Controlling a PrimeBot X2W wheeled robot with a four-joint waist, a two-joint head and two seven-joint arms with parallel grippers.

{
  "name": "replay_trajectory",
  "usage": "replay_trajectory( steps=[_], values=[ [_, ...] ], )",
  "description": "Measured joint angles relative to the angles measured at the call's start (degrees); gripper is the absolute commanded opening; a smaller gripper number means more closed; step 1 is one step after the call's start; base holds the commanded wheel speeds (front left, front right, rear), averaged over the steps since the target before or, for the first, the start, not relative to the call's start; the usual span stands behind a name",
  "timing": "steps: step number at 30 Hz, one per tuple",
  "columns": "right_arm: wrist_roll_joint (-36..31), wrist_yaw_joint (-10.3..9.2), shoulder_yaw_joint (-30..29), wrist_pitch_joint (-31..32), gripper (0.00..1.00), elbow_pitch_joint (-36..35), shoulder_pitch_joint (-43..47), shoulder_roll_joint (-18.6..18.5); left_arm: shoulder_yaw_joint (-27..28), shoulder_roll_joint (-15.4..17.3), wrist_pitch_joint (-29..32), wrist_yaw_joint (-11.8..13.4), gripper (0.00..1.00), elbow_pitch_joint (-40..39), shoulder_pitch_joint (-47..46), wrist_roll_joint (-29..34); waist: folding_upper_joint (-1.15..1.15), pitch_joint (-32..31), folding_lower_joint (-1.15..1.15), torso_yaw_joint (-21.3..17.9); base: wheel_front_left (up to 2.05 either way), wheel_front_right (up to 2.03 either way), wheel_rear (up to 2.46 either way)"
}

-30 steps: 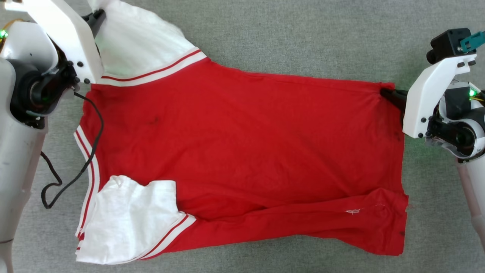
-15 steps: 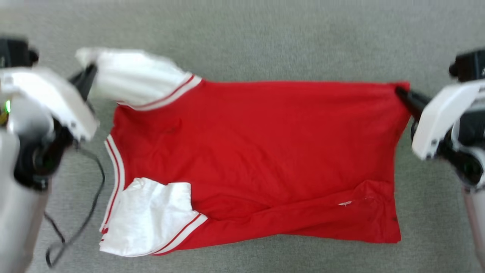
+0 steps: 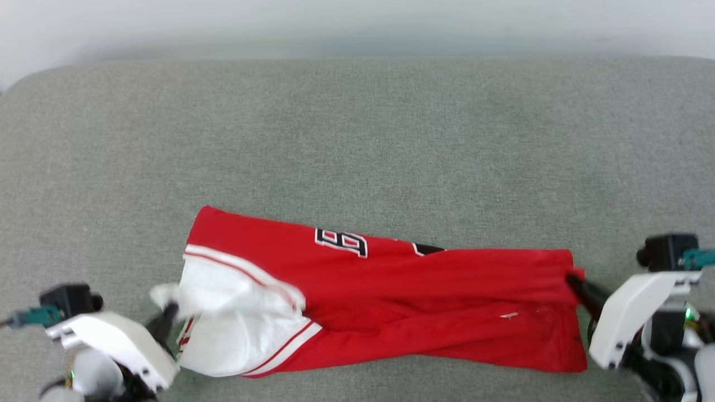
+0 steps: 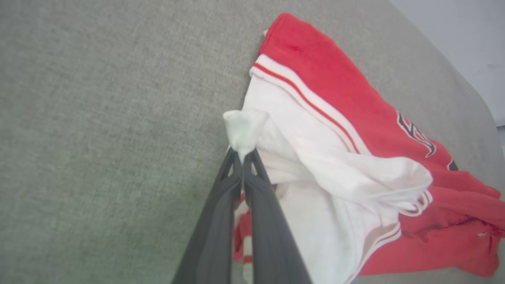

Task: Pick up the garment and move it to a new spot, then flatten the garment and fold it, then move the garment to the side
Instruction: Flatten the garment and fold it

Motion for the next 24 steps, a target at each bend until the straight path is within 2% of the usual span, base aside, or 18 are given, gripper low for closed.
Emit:
replay_trajectory(
  steps=[2, 3, 4, 5, 11, 15, 16, 20, 24],
  values=[
    [0.11, 0.00, 0.01, 0.12, 0.00, 0.63, 2.42, 0.90, -1.24, -0.15, 0.59, 0.31, 0.00, 1.46, 1.81, 0.16, 0.00, -0.35, 0.00, 0.05, 0.00, 0.00, 0.00],
    [0.07, -0.01, 0.18, 0.02, 0.25, 0.93, 3.59, 1.46, -1.83, -0.38, 0.57, 0.27, 0.30, 2.10, 2.32, 0.53, 0.00, -0.45, 0.00, 0.07, 0.00, 0.00, 0.00],
    [0.03, 0.00, 0.47, -0.32, 1.00, 1.53, 4.48, 2.00, -2.27, -0.88, 0.48, -0.11, 0.97, 2.66, 2.46, 0.49, 0.00, -0.52, 0.00, 0.09, 0.00, 0.00, 0.00],
    [0.18, 0.00, 0.62, -0.49, 1.00, 2.25, 5.15, 2.48, -2.66, -1.59, 0.18, -0.36, 1.00, 2.93, 2.44, 0.52, 0.00, -0.54, 0.00, 0.07, 0.00, 0.00, 0.00],
    [0.22, 0.01, 0.77, -6.72, 1.00, 2.42, 7.79, 3.56, -2.86, -3.16, -7.84, -1.68, 1.00, 3.23, 1.96, 4.77, 0.00, -1.79, 0.00, -0.61, 0.00, 0.00, 0.00],
    [0.07, -0.01, 0.16, -10.62, 1.00, 0.07, 8.16, 3.14, -2.80, -3.24, -12.20, -1.44, 1.00, 1.29, 0.87, 7.92, 0.00, -2.74, 0.00, -1.03, 0.00, 0.00, 0.00],
    [0.05, -0.01, -0.22, -11.65, 1.00, -1.86, 8.17, 2.54, -3.04, -3.25, -14.83, -0.55, 1.00, -0.35, 0.21, 10.53, 0.00, -3.37, 0.00, -1.29, 0.00, 0.00, 0.00],
    [0.04, -0.01, -1.41, -10.88, 1.00, -4.37, 8.25, 1.90, -3.19, -3.90, -18.11, 1.09, 1.00, -2.82, -0.29, 13.25, 0.00, -4.18, 0.00, -1.67, 0.00, 0.00, 0.00],
    [-0.13, -0.01, -5.00, -6.78, 1.00, -6.04, 8.21, 0.68, -4.55, -4.52, -22.04, 2.65, 1.00, -4.93, -1.18, 17.85, 0.00, -5.17, 0.00, -1.82, 0.00, 0.00, 0.00]
  ],
)
